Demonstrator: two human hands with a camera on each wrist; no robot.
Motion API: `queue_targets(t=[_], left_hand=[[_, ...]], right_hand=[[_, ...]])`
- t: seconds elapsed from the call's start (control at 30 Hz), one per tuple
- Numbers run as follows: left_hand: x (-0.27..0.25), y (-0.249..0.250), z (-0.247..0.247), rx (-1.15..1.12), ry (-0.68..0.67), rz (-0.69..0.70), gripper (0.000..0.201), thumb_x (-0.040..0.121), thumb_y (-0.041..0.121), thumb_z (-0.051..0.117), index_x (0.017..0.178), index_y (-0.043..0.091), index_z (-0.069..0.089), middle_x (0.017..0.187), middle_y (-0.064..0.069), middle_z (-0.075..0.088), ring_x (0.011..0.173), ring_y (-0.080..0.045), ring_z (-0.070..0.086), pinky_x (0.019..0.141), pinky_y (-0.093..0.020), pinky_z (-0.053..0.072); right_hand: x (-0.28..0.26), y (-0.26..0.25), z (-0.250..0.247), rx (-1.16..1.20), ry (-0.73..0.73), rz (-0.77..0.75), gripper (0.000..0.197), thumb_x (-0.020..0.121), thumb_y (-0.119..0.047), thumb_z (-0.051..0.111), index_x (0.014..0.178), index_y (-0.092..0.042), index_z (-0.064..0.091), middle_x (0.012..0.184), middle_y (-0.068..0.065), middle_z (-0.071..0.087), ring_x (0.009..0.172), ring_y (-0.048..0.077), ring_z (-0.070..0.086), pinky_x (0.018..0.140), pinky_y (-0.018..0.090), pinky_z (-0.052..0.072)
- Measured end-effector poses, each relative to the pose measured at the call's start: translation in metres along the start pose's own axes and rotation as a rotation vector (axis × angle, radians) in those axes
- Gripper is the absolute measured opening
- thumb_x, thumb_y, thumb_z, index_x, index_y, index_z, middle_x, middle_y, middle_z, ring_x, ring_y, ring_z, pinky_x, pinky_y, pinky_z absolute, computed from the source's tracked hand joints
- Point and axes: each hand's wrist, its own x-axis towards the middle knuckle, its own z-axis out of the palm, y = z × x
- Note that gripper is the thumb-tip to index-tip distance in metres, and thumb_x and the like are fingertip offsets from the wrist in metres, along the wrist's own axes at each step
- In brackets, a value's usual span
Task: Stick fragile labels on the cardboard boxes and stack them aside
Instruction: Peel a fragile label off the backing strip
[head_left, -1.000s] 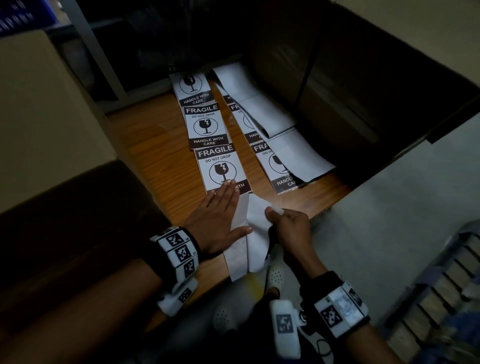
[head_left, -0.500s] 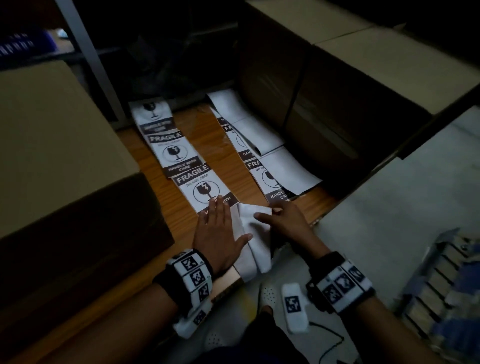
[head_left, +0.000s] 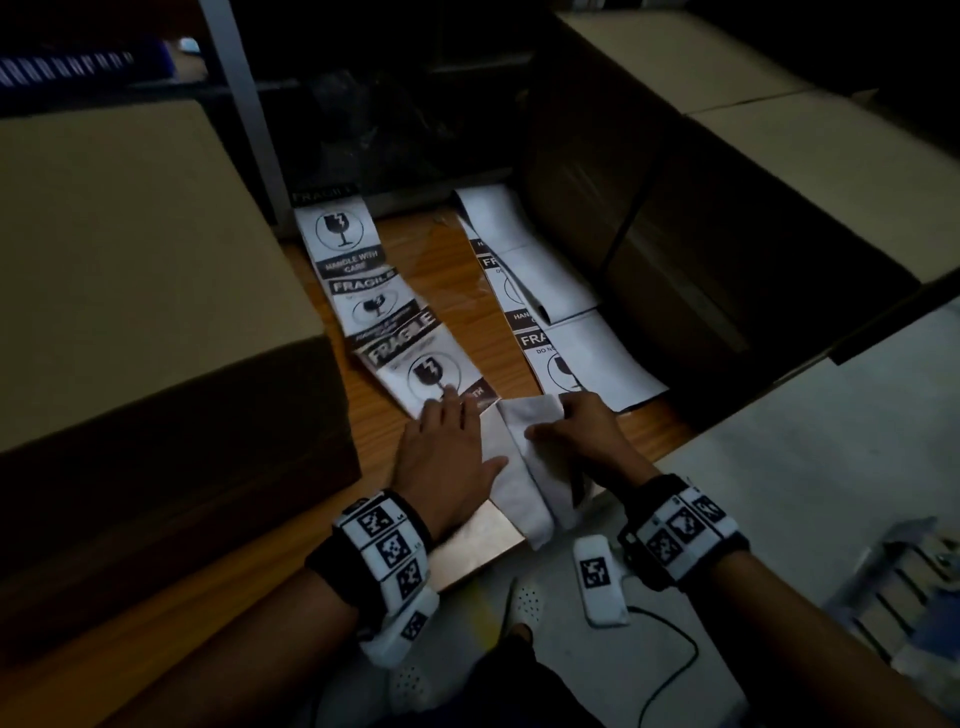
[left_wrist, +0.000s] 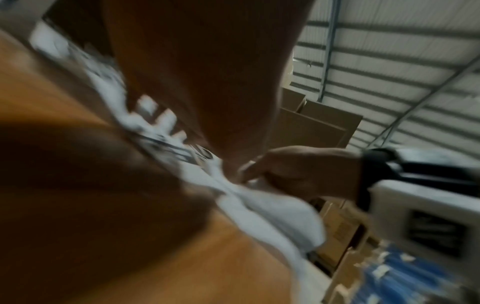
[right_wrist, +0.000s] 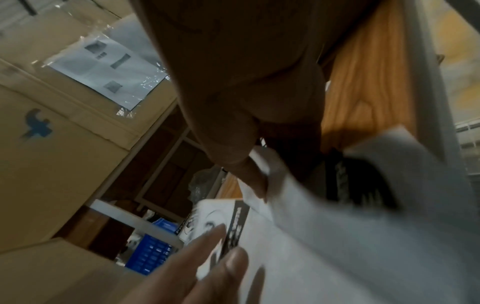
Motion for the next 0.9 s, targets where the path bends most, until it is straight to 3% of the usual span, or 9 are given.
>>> queue_targets(t=[0.13, 0.23, 0.3, 0.43, 0.5, 0.57, 0.7, 0.83, 0.9], left_hand=[[0.014, -0.008, 0.012, 0.014, -0.053, 0.151, 0.085, 0.096, 0.066, 0.025, 0.156, 0.012, -0.002, 0.163, -0.007, -0.010, 0.149, -0.025, -0.014, 0.123, -0.044, 0.002], [0.018, -0.011, 0.020, 0.036, -0.076, 0.159, 0.085, 0.095, 0.067, 0.022, 0.155, 0.014, -0.006, 0.163, -0.007, -0.012, 0.150, -0.024, -0.013, 0.122, -0.045, 0.000], [0.018, -0.007, 0.019, 0.037, -0.070, 0.146, 0.085, 0.096, 0.066, 0.024, 0.155, 0.014, -0.009, 0.163, -0.006, -0.012, 0.150, -0.024, -0.012, 0.122, -0.044, -0.002], [0.017, 0.001, 0.010, 0.052, -0.091, 0.102, 0.089, 0.095, 0.065, 0.031, 0.155, 0.015, -0.013, 0.163, -0.011, -0.009, 0.150, -0.029, -0.006, 0.119, -0.050, 0.003], [0.016, 0.002, 0.007, 0.134, -0.102, 0.073, 0.093, 0.093, 0.067, 0.034, 0.155, 0.013, -0.010, 0.163, -0.016, -0.005, 0.149, -0.034, -0.001, 0.119, -0.052, 0.007], [0.014, 0.001, 0.005, 0.179, -0.102, 0.047, 0.095, 0.092, 0.070, 0.035, 0.156, 0.012, -0.004, 0.162, -0.018, 0.000, 0.148, -0.037, 0.005, 0.118, -0.053, 0.010], [0.012, -0.001, 0.004, 0.155, -0.024, 0.066, 0.088, 0.091, 0.066, 0.035, 0.153, 0.009, 0.013, 0.158, -0.019, 0.015, 0.144, -0.036, 0.015, 0.117, -0.050, 0.017], [0.016, -0.007, 0.005, 0.116, 0.012, 0.148, 0.093, 0.089, 0.068, 0.040, 0.154, 0.006, 0.014, 0.162, -0.016, 0.007, 0.149, -0.032, 0.004, 0.122, -0.045, 0.008], [0.020, -0.010, 0.008, 0.098, 0.024, 0.176, 0.094, 0.090, 0.067, 0.042, 0.154, 0.005, 0.013, 0.162, -0.016, 0.006, 0.150, -0.030, 0.006, 0.122, -0.042, 0.009]], right_hand=[[0.001, -0.001, -0.007, 0.073, -0.062, -0.036, 0.004, 0.084, -0.015, 0.072, 0.087, -0.014, 0.072, 0.087, 0.010, 0.074, 0.081, 0.024, 0.071, 0.079, 0.045, 0.059], [0.001, -0.001, -0.010, 0.097, -0.124, -0.078, 0.005, 0.084, -0.023, 0.073, 0.086, -0.019, 0.073, 0.075, 0.003, 0.072, 0.066, 0.015, 0.067, 0.065, 0.036, 0.054], [-0.002, -0.002, -0.011, 0.129, -0.162, -0.115, 0.006, 0.086, -0.025, 0.073, 0.090, -0.022, 0.072, 0.078, 0.002, 0.073, 0.069, 0.014, 0.067, 0.065, 0.031, 0.052], [-0.006, -0.009, -0.016, 0.320, -0.261, -0.085, 0.024, 0.091, -0.027, 0.066, 0.101, -0.005, 0.070, 0.089, 0.006, 0.075, 0.079, 0.017, 0.072, 0.067, 0.022, 0.053], [-0.005, -0.011, -0.016, 0.418, -0.217, -0.009, 0.039, 0.089, -0.036, 0.068, 0.105, -0.001, 0.069, 0.088, 0.014, 0.071, 0.073, 0.024, 0.068, 0.067, 0.029, 0.055], [-0.004, -0.012, -0.013, 0.403, -0.143, 0.003, 0.041, 0.085, -0.036, 0.073, 0.102, 0.000, 0.069, 0.084, 0.016, 0.069, 0.069, 0.023, 0.064, 0.070, 0.035, 0.055], [-0.006, -0.019, 0.001, 0.132, -0.011, -0.080, 0.041, 0.081, -0.047, 0.075, 0.090, -0.007, 0.071, 0.075, 0.007, 0.074, 0.065, 0.013, 0.071, 0.060, 0.024, 0.057], [-0.002, -0.030, 0.013, 0.038, 0.074, -0.102, 0.036, 0.082, -0.044, 0.071, 0.068, -0.011, 0.070, 0.061, 0.005, 0.071, 0.060, 0.017, 0.070, 0.068, 0.038, 0.061], [-0.001, -0.036, 0.017, 0.010, 0.123, -0.126, 0.041, 0.084, -0.042, 0.067, 0.059, -0.010, 0.066, 0.058, 0.008, 0.068, 0.059, 0.023, 0.068, 0.066, 0.041, 0.058]])
